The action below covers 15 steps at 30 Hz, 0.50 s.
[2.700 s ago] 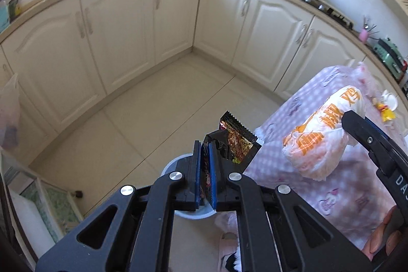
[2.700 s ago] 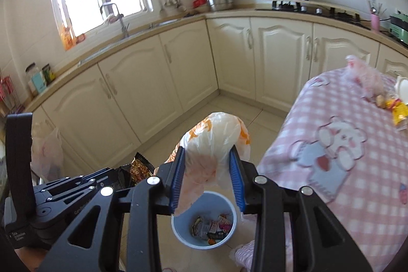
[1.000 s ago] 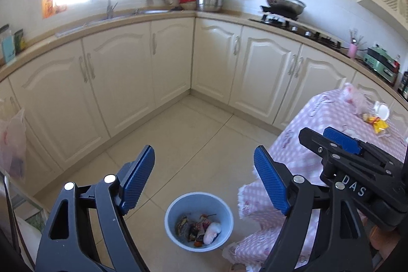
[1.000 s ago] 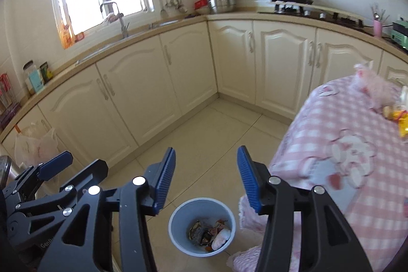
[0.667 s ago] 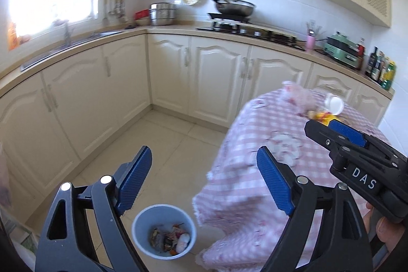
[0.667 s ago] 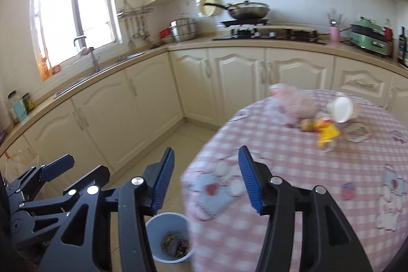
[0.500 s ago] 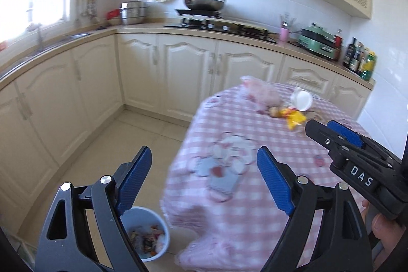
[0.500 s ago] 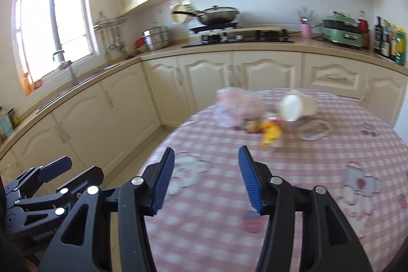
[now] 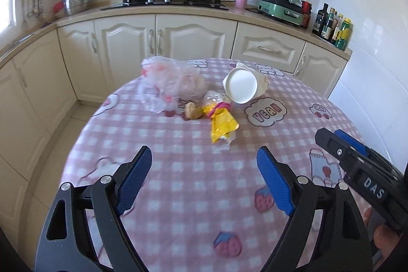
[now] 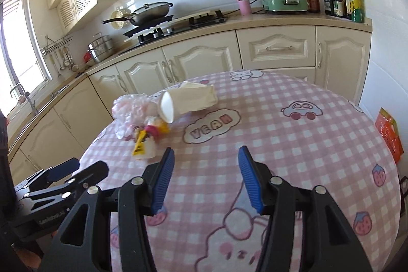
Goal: Collect trash
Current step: 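Move both open tools back over the table, then grasp the yellow wrapper with the left tool while the right tool grasps the white paper cup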
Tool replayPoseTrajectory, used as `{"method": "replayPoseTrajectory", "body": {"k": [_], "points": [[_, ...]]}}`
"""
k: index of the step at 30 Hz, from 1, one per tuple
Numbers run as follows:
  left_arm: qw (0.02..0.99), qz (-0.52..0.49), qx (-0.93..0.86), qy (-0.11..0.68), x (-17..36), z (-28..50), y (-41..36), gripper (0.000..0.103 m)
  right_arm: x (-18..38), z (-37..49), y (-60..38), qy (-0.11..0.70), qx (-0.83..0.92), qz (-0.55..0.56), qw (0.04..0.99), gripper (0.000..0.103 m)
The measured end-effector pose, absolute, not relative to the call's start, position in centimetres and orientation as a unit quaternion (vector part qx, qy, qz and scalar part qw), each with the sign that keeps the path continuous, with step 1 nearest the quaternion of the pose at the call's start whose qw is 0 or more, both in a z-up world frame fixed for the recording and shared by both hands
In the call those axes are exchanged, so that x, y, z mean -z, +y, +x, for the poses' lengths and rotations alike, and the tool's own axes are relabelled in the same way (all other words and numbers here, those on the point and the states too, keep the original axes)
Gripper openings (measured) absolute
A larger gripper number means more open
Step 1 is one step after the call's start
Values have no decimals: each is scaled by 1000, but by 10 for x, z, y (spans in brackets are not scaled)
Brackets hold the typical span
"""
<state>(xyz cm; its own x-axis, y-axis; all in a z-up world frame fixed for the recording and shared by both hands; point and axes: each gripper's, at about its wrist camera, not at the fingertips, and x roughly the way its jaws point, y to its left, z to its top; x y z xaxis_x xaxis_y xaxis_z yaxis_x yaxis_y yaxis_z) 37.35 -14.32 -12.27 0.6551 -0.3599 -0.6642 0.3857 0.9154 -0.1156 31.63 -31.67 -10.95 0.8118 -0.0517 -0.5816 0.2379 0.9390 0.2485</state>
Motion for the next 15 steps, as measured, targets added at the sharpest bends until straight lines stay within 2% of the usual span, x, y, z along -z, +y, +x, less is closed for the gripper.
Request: {"method": "replayPoseTrajectory", "body": {"k": [3, 4, 6, 8, 9, 10, 11, 12, 13, 15], "points": [[902, 11, 215, 373, 129, 392, -158, 79, 114, 330, -327, 305, 76, 159, 936, 52], [900, 10, 216, 378, 131, 399, -163, 75, 115, 332, -329, 306, 75, 160, 936, 52], [893, 7, 221, 392, 136, 413, -172, 65, 114, 341, -333, 308, 72, 162, 935, 52], [889, 4, 216, 405, 141, 425, -177, 50, 114, 349, -337, 309, 69, 166, 934, 52], [883, -1, 221, 414, 145, 431, -178, 47, 114, 353, -339, 310, 67, 168, 933, 52], [879, -4, 223, 421, 148, 436, -180, 36, 113, 356, -339, 310, 65, 171, 933, 52], [875, -4, 227, 427, 151, 439, -182, 20, 112, 360, -341, 309, 60, 177, 932, 54], [874, -5, 233, 426, 152, 439, -183, 19, 112, 366, -344, 308, 54, 192, 930, 56], [875, -6, 236, 422, 151, 438, -183, 13, 112, 369, -346, 308, 53, 200, 929, 57], [881, -14, 240, 407, 144, 433, -180, 12, 112, 379, -353, 306, 42, 232, 922, 59]]}}
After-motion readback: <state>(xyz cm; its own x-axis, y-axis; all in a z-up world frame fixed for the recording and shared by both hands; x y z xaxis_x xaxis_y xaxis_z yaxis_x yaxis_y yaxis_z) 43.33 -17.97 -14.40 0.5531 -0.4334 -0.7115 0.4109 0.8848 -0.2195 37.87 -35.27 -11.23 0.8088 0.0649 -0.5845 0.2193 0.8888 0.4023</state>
